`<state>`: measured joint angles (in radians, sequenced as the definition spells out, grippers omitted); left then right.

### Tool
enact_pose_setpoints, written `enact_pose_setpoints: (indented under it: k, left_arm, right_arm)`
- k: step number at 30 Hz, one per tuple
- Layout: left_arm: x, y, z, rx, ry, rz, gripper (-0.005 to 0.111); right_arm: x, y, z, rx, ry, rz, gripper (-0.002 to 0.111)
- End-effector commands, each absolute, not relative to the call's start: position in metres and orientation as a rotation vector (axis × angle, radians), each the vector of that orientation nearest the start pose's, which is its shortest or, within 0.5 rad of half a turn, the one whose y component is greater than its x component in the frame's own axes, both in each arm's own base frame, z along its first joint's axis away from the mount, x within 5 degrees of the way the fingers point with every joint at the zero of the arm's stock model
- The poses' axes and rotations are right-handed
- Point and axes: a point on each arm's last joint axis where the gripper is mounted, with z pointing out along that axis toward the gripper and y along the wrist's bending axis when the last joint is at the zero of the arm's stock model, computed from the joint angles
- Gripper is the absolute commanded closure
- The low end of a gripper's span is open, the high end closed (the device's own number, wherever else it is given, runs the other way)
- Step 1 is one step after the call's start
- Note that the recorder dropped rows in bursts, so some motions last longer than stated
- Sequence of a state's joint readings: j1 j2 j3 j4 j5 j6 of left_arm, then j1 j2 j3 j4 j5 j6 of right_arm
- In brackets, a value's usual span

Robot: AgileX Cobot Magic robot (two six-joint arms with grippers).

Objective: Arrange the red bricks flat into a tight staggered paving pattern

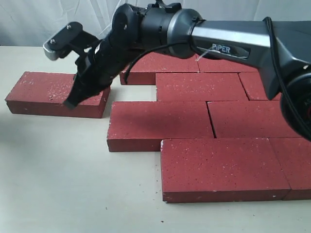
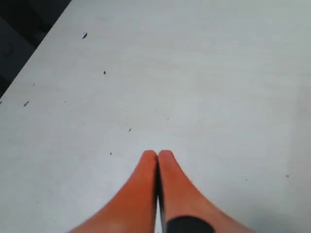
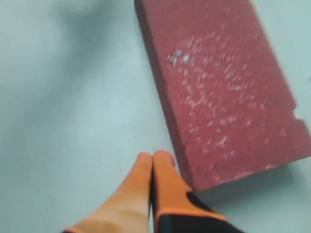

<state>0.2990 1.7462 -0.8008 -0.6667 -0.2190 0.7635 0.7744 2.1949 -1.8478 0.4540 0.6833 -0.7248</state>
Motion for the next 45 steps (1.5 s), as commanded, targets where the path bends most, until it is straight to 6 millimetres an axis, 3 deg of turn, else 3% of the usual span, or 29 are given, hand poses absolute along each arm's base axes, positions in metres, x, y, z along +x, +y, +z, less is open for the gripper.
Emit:
enact_pose_setpoints:
  k: [1,10,18,24,32,41,45]
  left_arm:
    - [0.322,0.118,0.145,-0.337,2.268,0.393,0.107]
    - [0.337,0.113,0.124,-0.314,2.348,0.269,0.107]
    - [0.347,0.099,0.126,-0.263,2.319,0.216,0.107]
    - [0.357,0.086,0.12,-0.205,2.258,0.193,0.107]
    - [0.36,0.084,0.111,-0.212,2.239,0.168,0.107]
    - [0.365,0.065,0.115,-0.071,2.196,-0.068,0.107]
    - [0.365,0.065,0.115,-0.08,2.193,-0.078,0.107]
  right_arm:
    - [0.35,0.375,0.222,-1.437,2.01,0.515,0.109]
    - [0.367,0.391,0.184,-1.47,2.043,0.52,0.109]
    - [0.373,0.398,0.156,-1.486,2.07,0.519,0.109]
    - [0.372,0.398,0.149,-1.495,2.086,0.523,0.109]
    - [0.374,0.396,0.137,-1.52,2.103,0.496,0.109]
    - [0.375,0.394,0.136,-1.55,2.097,0.454,0.109]
    - [0.375,0.392,0.138,-1.55,2.109,0.424,0.109]
